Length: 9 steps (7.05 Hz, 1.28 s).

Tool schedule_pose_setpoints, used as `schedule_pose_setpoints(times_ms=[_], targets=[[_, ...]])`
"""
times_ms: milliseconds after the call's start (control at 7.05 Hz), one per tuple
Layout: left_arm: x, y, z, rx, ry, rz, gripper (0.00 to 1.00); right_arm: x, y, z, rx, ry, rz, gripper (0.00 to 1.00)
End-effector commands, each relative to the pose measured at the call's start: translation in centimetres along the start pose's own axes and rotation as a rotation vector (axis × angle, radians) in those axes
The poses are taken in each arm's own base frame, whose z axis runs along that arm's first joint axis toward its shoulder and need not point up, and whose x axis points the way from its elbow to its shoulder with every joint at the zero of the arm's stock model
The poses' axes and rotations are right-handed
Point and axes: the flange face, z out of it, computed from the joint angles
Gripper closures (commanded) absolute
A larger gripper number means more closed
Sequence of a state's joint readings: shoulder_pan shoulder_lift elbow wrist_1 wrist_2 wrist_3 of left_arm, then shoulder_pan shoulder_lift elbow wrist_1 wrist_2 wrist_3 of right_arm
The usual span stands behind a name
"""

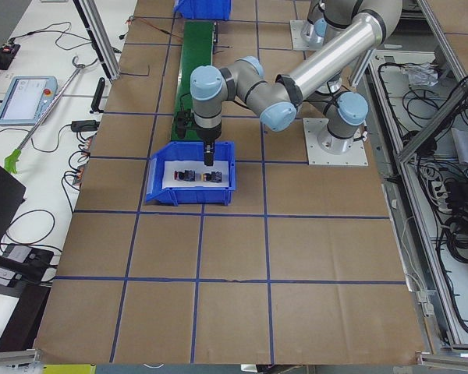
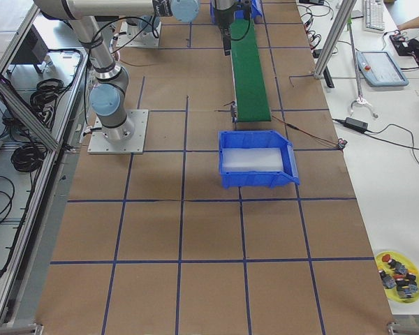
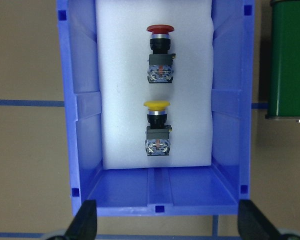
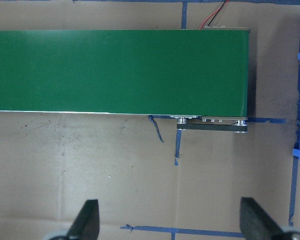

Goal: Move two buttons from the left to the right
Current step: 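Lower the left gripper into the bin and grasp the yellow button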

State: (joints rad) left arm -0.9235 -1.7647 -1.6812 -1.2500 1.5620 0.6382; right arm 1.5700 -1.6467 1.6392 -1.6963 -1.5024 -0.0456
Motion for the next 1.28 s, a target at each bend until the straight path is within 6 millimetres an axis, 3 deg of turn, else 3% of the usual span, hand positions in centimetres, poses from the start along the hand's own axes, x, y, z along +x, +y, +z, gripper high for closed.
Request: schedule_pose_setpoints(times_ms=[0, 142, 567, 1135], targets=[[0.0, -0.4, 5.3, 0.017, -0.010, 0.003, 0.00, 0.0, 0.0, 0.1, -0.003, -0.001, -0.001, 0.00], [0.5, 0.4, 7.8, 0.020, -0.012, 0.002, 0.00, 0.0, 0.0, 0.1, -0.003, -0.001, -0.001, 0.00], [1.8, 1.8, 11.7, 0.019, -0.006, 0.005, 0.00, 0.0, 0.0, 0.1, -0.004, -0.001, -0.001, 0.00], [1.7, 0.8, 15.9, 0.032, 0.006, 0.011, 0.00, 0.0, 0.0, 0.2, -0.006, -0.001, -0.001, 0.00]])
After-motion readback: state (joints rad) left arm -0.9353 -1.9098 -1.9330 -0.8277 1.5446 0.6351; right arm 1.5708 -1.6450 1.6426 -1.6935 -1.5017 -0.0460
